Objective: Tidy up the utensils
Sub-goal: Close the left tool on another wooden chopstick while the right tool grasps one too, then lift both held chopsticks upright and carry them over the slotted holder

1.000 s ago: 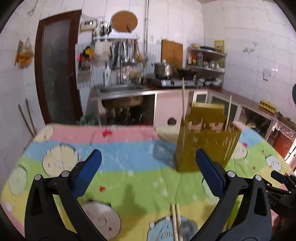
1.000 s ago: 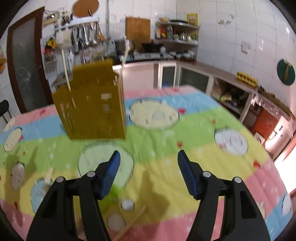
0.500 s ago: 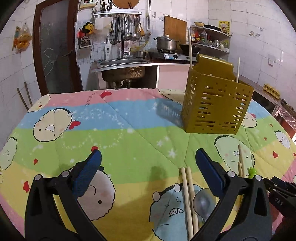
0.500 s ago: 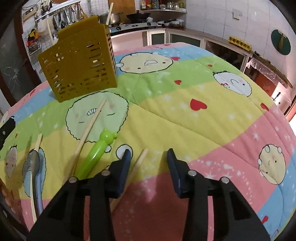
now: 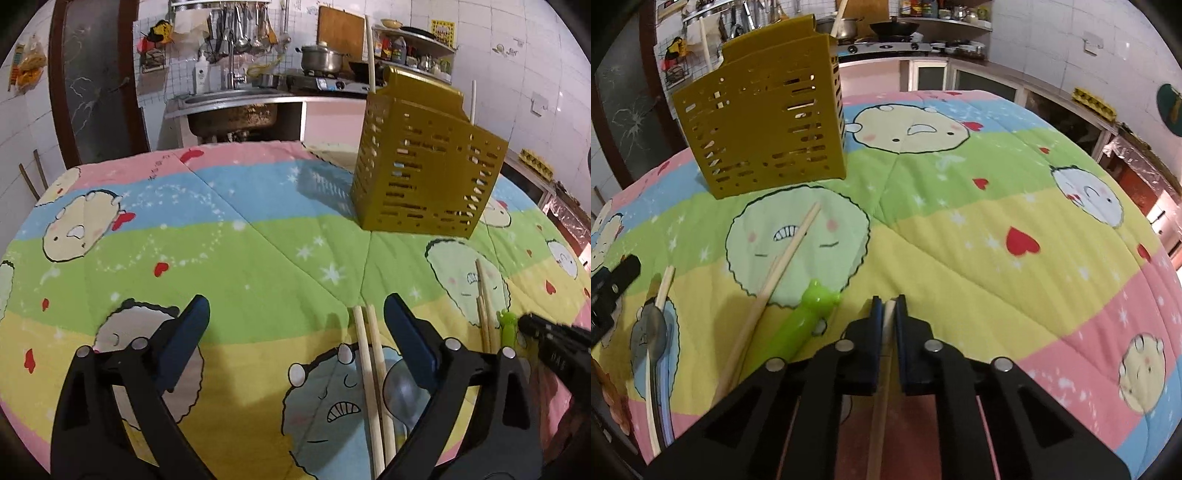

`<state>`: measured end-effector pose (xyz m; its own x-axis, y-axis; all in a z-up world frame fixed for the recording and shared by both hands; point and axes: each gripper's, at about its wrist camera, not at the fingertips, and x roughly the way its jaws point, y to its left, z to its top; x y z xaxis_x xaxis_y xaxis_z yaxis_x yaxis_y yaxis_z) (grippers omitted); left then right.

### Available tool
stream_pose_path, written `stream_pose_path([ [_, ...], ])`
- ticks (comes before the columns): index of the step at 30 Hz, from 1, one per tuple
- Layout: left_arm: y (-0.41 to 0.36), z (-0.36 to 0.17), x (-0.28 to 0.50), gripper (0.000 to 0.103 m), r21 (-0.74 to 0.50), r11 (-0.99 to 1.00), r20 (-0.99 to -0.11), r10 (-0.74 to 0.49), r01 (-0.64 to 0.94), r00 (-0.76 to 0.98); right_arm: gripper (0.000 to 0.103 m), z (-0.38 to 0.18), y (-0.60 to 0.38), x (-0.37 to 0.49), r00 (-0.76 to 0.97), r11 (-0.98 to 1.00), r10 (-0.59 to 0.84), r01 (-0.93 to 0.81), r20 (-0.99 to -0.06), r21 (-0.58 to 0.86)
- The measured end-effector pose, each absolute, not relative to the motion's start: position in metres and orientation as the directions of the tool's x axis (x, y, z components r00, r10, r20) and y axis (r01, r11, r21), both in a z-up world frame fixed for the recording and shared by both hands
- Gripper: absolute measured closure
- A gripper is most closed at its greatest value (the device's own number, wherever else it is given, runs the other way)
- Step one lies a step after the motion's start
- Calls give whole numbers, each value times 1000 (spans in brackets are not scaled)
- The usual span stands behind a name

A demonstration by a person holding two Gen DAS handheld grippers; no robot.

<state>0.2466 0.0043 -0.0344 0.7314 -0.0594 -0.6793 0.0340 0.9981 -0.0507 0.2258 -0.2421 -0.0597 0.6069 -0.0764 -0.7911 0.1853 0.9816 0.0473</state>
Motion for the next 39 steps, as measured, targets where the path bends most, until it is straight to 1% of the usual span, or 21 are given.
stream_pose_path([
  [5, 1, -40, 250, 13, -47, 998, -696, -67, 48, 715, 95, -62, -250, 236, 625, 983, -42, 165, -779, 79],
  [8, -2, -44, 252, 14, -32, 998, -712, -61, 55, 700, 95, -65, -249, 235, 643, 984, -46, 162, -765, 77],
  [9, -3, -47, 253, 15, -21, 998, -723, -50, 51, 690, 95, -65, -248, 234, 647, 985, -53, 161, -760, 69],
  [11, -5, -51, 255, 21, -14, 998, -740, -47, 54, 671, 95, -65, -247, 234, 651, 985, -53, 159, -757, 68],
  [15, -6, -56, 255, 23, -1, 998, -760, -37, 56, 649, 95, -66, -252, 232, 658, 982, -29, 159, -752, 101],
  [18, -8, -59, 254, 24, 13, 997, -772, -34, 70, 635, 95, -66, -251, 231, 660, 983, -33, 158, -750, 96],
  [22, -15, -60, 253, 30, 39, 995, -777, -25, 88, 630, 95, -67, -249, 231, 659, 984, -48, 159, -751, 77],
  [24, -19, -60, 254, 37, 44, 994, -780, -30, 102, 625, 95, -67, -248, 232, 657, 985, -54, 160, -752, 70],
  [26, -24, -59, 256, 54, 39, 992, -783, -46, 123, 621, 95, -66, -246, 232, 653, 985, -61, 161, -755, 60],
  [27, -28, -58, 256, 58, 40, 990, -784, -51, 133, 618, 95, -66, -246, 232, 652, 985, -63, 160, -756, 56],
  [29, -34, -57, 257, 72, 51, 988, -786, -49, 145, 616, 95, -66, -246, 231, 650, 986, -63, 160, -758, 56],
  [30, -38, -56, 257, 76, 57, 986, -788, -50, 154, 614, 95, -66, -246, 231, 648, 986, -61, 159, -759, 56],
  [31, -40, -56, 257, 84, 49, 985, -792, -61, 164, 608, 95, -66, -247, 230, 648, 986, -60, 159, -759, 58],
  [32, -40, -55, 256, 88, 43, 986, -794, -66, 164, 604, 95, -66, -247, 230, 647, 986, -57, 158, -760, 60],
  [35, -40, -55, 258, 92, 21, 988, -801, -75, 153, 594, 95, -66, -247, 229, 645, 986, -57, 156, -762, 59],
  [39, -38, -56, 265, 96, -17, 990, -806, -97, 142, 584, 95, -67, -246, 231, 644, 986, -55, 156, -763, 61],
])
